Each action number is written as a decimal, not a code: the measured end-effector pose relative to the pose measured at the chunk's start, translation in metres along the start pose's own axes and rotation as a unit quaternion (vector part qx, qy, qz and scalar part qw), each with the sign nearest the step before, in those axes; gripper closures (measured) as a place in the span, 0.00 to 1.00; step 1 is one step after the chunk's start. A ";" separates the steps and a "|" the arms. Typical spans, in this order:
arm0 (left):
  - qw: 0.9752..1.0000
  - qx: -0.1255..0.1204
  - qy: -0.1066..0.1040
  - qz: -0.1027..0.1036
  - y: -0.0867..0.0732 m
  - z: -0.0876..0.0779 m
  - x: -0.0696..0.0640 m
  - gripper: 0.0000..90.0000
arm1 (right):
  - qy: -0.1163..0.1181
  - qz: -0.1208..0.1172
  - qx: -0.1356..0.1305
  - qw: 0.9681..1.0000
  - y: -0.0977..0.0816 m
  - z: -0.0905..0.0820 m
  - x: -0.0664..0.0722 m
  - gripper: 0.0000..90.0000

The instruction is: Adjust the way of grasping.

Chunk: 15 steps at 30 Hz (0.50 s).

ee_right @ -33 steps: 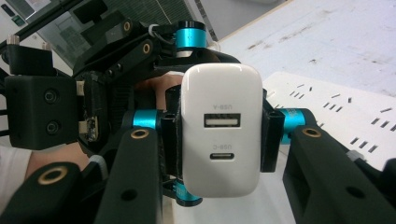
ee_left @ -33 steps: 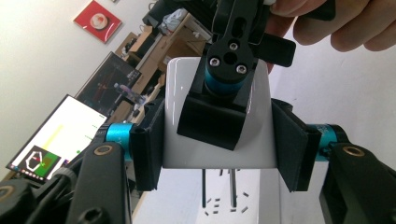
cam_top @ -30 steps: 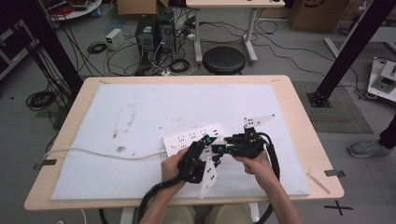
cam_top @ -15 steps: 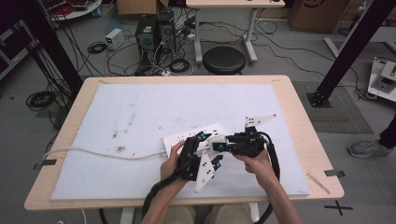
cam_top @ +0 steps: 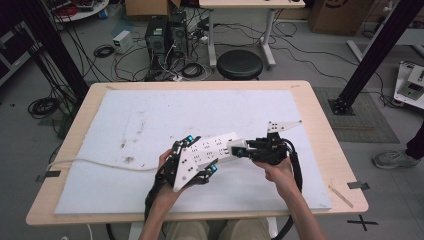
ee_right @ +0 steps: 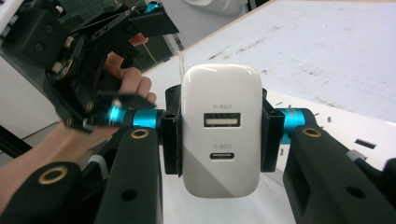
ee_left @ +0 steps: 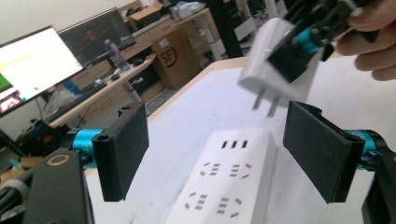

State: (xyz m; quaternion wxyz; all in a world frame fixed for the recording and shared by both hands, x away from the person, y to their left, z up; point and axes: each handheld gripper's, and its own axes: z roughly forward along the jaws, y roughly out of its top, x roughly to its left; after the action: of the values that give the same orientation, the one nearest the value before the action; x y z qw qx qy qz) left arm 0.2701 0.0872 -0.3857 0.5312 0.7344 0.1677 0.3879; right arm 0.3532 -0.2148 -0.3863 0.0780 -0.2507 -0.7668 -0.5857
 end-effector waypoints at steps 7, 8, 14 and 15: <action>0.997 0.002 0.022 -0.080 -0.016 -0.019 0.029 0.25 | -0.015 -0.008 -0.001 1.000 0.001 -0.005 0.000 0.70; 0.996 0.002 0.027 -0.090 -0.019 -0.021 0.033 0.25 | -0.017 -0.011 -0.001 1.000 0.001 -0.006 0.000 0.70; 0.989 0.015 0.062 -0.132 -0.034 -0.036 0.052 0.25 | -0.028 -0.026 0.000 0.999 0.001 -0.010 0.002 0.70; 0.988 0.016 0.069 -0.137 -0.036 -0.039 0.054 0.25 | -0.030 -0.029 0.001 0.999 0.001 -0.011 0.002 0.70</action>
State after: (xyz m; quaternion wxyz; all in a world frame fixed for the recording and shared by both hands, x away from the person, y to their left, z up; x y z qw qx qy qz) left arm 0.2821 0.1619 -0.3919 0.5546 0.6845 0.3090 0.3584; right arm 0.3499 -0.2240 -0.3813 0.0378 -0.2455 -0.7765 -0.5791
